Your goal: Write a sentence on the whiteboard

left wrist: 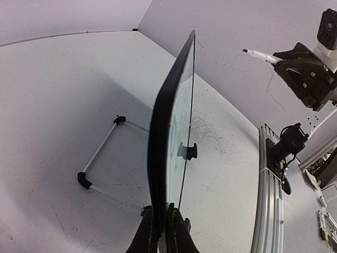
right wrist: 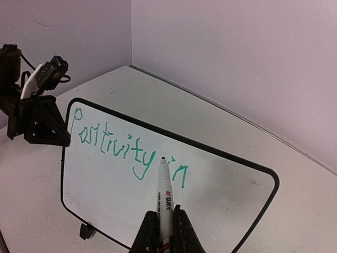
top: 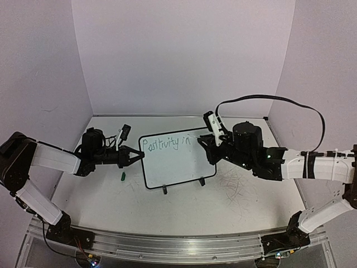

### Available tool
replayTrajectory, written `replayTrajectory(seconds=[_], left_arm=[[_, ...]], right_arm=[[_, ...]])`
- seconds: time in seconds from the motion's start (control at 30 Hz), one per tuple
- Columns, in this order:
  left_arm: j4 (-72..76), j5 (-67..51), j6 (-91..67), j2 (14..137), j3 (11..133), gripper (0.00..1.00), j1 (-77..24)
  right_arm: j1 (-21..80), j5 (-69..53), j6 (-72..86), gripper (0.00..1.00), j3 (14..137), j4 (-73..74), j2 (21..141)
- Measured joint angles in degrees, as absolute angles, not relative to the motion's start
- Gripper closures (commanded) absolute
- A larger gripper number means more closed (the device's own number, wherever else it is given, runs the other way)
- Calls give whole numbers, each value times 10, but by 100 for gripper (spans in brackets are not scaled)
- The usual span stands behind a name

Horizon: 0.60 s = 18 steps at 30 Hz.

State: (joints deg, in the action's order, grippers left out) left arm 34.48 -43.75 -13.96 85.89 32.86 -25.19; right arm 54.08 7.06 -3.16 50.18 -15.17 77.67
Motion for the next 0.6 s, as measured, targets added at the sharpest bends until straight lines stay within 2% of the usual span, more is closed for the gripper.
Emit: replayTrajectory(seconds=[0.6], left_arm=[[339, -418, -159, 832, 312, 100, -256]], right_arm=[[620, 0, -73, 100, 562, -156, 918]])
